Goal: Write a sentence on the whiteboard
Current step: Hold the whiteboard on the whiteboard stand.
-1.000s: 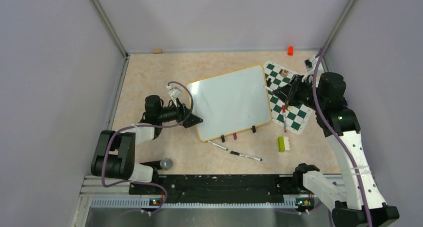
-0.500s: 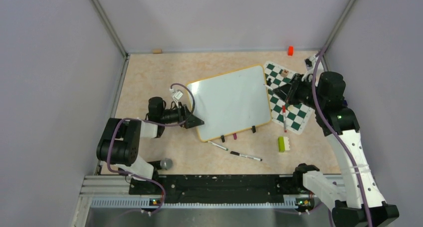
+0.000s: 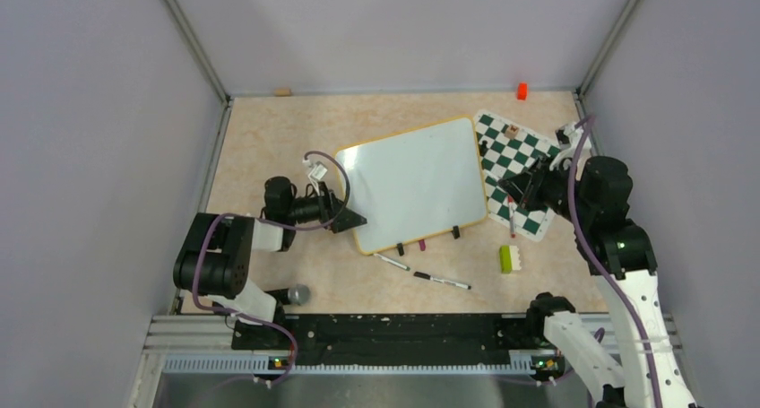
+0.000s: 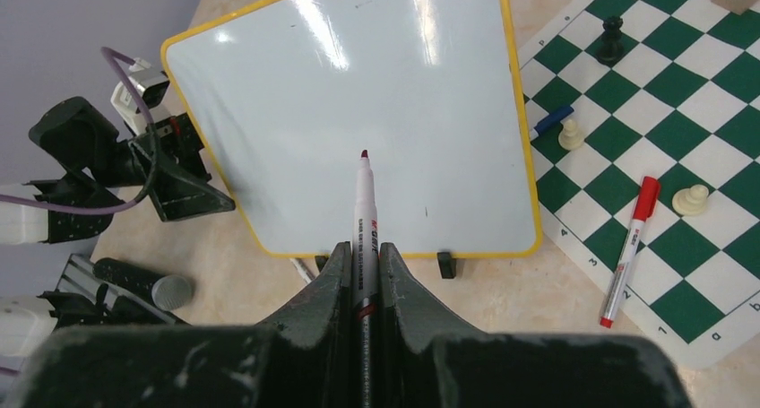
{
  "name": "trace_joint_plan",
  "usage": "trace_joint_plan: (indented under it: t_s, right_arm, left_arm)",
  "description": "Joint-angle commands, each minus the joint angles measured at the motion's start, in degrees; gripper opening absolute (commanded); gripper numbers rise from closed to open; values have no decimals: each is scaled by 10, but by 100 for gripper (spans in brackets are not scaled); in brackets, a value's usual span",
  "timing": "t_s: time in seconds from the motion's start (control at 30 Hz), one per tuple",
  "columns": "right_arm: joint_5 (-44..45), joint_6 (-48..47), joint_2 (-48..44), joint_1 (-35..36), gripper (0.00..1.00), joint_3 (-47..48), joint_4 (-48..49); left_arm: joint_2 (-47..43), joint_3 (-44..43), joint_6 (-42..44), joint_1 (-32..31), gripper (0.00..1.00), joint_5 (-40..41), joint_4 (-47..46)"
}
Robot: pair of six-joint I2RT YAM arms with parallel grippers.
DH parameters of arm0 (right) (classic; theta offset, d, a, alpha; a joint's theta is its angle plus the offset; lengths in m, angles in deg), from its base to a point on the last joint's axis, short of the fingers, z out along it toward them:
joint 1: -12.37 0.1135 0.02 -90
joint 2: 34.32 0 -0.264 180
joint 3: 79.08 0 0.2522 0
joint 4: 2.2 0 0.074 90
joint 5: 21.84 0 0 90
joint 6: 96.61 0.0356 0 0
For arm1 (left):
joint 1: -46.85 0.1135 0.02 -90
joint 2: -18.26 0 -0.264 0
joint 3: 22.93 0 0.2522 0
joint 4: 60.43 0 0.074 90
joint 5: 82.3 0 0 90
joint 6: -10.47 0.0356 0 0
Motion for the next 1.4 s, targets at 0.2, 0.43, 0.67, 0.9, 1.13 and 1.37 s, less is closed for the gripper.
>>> trace_joint_plan:
  t_s: [0.2,0.43,0.67,0.9,1.13,1.37]
  right_arm:
    - [-5,-2,0,-2,0,-7,2]
    - [-10,6,7,-3,0,-3,11]
    - [-11,11,8,-2,0,-3,18]
    - [-22,19,29,-2,0,11,29]
    - [-21,43,50,-3,0,24,36]
    - [4,65,65,-3,0,26,40]
  left_arm:
    - [53,30,-106,-2,99,-49,-293]
    - [132,37,-231,-1,99,-51,-471]
    - [118,50,-200,-1,99,-47,-470]
    - [118,49,-205,-1,99,-49,-471]
    - [97,70,-179,-1,98,-40,-471]
    - [128,58,-178,-1,96,-52,-471]
